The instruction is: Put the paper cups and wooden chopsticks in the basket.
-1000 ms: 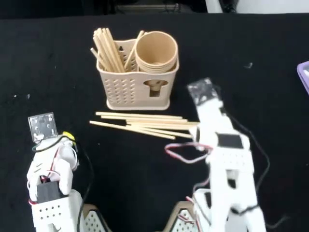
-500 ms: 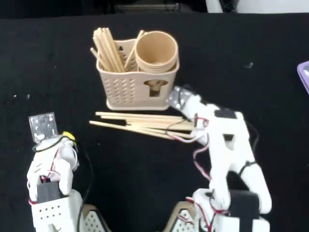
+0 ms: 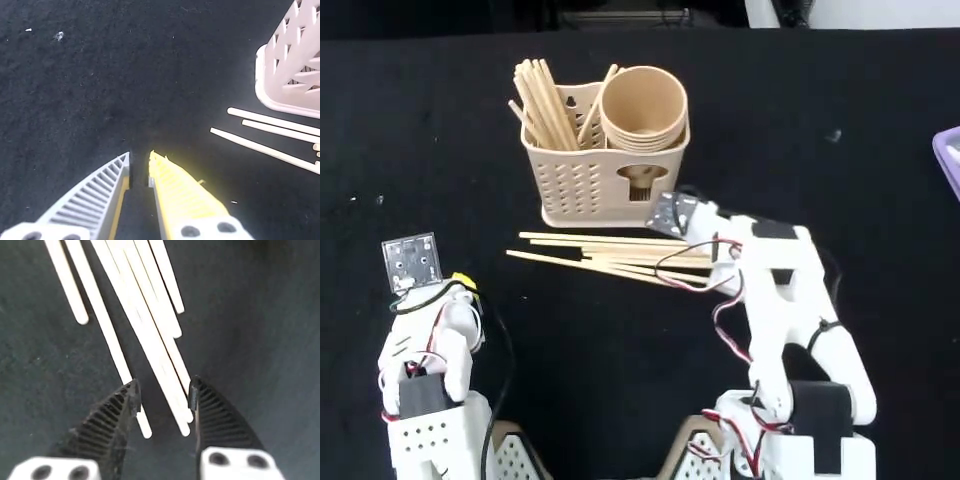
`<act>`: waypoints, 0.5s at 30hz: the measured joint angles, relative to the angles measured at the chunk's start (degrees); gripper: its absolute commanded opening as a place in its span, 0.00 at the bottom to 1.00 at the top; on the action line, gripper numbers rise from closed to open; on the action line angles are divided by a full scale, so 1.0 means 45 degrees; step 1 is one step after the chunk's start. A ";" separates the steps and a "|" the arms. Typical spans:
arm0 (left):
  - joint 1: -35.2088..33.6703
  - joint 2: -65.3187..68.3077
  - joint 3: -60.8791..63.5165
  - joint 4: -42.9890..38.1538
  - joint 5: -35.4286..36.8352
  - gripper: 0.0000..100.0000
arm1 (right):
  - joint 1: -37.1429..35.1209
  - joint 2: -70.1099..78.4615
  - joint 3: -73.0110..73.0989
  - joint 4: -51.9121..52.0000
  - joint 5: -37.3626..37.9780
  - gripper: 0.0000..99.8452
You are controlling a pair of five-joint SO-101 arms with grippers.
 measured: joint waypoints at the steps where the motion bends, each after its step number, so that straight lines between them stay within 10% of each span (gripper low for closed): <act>1: 0.0000 0.0000 0.0000 0.0000 0.0000 0.07 | -0.0156 0.0000 -0.0020 0.0000 0.0039 0.17; 15: 0.0000 0.0000 0.0000 0.0000 0.0000 0.07 | -0.0840 0.1973 -0.0860 0.0000 0.0059 0.12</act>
